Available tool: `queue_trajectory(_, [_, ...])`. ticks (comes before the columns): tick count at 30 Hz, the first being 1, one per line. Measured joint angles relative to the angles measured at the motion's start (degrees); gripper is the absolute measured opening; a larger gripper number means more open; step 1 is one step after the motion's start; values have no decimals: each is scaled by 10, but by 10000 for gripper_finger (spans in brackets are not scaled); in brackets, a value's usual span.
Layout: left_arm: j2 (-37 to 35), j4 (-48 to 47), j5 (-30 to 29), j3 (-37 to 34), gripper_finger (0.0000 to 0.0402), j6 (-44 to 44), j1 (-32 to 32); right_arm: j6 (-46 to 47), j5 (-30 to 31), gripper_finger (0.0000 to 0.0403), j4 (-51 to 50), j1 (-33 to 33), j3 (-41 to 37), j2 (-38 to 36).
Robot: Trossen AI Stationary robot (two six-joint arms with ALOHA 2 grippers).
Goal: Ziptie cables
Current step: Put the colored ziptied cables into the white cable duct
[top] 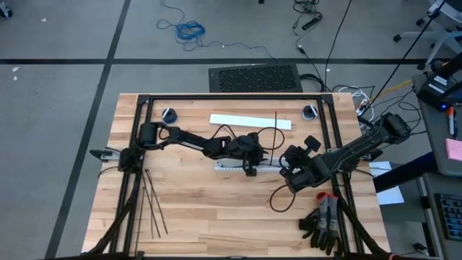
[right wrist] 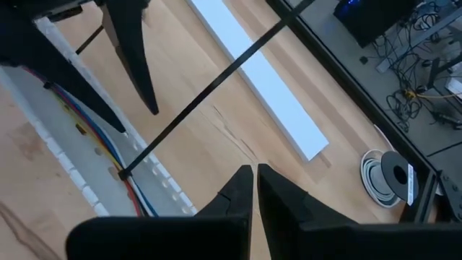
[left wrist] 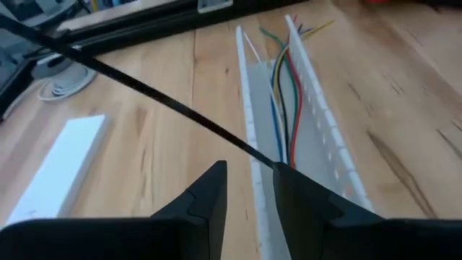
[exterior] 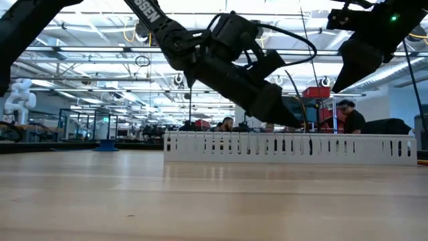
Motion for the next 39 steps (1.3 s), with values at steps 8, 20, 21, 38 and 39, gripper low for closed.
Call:
queue_trajectory(8, [0,2,0,0,111,-4,-2,0,0,15,2,0,0,0])
queue_trajectory(20, [27,46,16,0,111,-34,-5,0,-4,15,7,0,0,0])
queue_trajectory(21, [30,45,16,1,111,-34,-4,0,-5,15,7,0,0,0])
queue_trajectory(38, [43,-28,-25,4,12,-28,4,-18,-7,15,46,0,0,0])
queue_trajectory(39, [40,-49,-26,4,12,-18,4,-29,-2,15,64,0,0,0])
